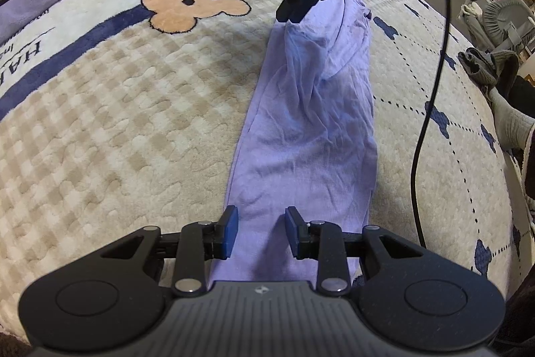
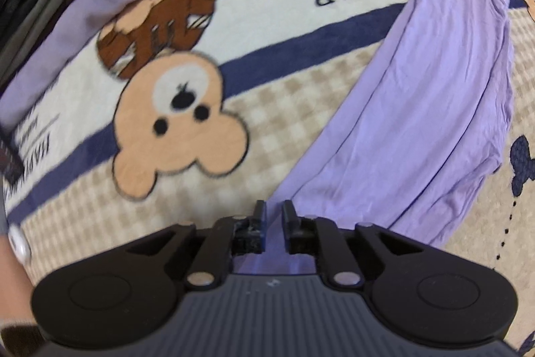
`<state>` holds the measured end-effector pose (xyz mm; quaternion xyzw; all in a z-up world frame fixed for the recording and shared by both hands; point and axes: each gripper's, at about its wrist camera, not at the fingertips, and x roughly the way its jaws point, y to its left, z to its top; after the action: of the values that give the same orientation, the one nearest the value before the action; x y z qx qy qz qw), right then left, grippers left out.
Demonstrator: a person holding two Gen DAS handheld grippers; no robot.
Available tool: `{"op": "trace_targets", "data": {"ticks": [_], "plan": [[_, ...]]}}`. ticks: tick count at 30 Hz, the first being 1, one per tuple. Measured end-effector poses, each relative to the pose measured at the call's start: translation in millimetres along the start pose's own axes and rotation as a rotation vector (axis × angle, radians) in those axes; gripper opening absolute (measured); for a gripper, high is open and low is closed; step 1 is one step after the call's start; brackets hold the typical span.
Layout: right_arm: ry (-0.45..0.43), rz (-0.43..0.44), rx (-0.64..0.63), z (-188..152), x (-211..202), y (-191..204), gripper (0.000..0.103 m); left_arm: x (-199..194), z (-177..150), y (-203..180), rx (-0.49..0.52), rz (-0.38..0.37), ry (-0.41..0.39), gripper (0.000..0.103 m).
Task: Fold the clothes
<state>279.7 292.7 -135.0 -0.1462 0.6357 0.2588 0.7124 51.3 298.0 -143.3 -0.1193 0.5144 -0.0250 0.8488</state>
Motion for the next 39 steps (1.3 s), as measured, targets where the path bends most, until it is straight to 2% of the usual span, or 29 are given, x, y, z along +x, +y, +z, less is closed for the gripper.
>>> {"op": "trace_targets", "data": {"ticks": [9, 14, 15, 18, 19, 29, 36, 39], "plan": [[0.06, -0.012, -0.037, -28.3, 2.4, 25.1, 0.019, -2.3, -2.1, 1.6, -0.003, -0.004, -0.005, 0.031], [0.094, -0.009, -0.013, -38.6, 10.9, 30.6, 0.02, -3.0, -2.8, 2.0, -0.006, -0.006, -0.006, 0.031], [0.089, -0.021, -0.017, -40.4, 12.8, 31.5, 0.02, -2.8, -2.8, 2.3, -0.007, -0.007, -0.006, 0.031], [0.065, -0.046, -0.029, -43.9, 15.1, 33.5, 0.006, -3.1, -3.3, 3.7, -0.014, -0.013, 0.0, 0.031], [0.049, -0.05, -0.034, -44.3, 14.0, 34.1, 0.005, -3.4, -3.4, 3.8, -0.015, -0.014, 0.0, 0.031], [-0.009, -0.027, -0.053, -37.6, -0.6, 43.4, 0.003, -5.0, -5.0, 4.2, -0.013, -0.015, 0.004, 0.031], [0.002, -0.017, -0.019, -32.9, 18.3, 40.4, 0.009, -10.0, -5.9, 8.7, -0.047, -0.029, 0.011, 0.032], [-0.01, 0.021, 0.012, -33.1, 16.6, 37.3, 0.025, -14.8, -6.0, 13.3, -0.077, -0.045, 0.01, 0.037]]}}
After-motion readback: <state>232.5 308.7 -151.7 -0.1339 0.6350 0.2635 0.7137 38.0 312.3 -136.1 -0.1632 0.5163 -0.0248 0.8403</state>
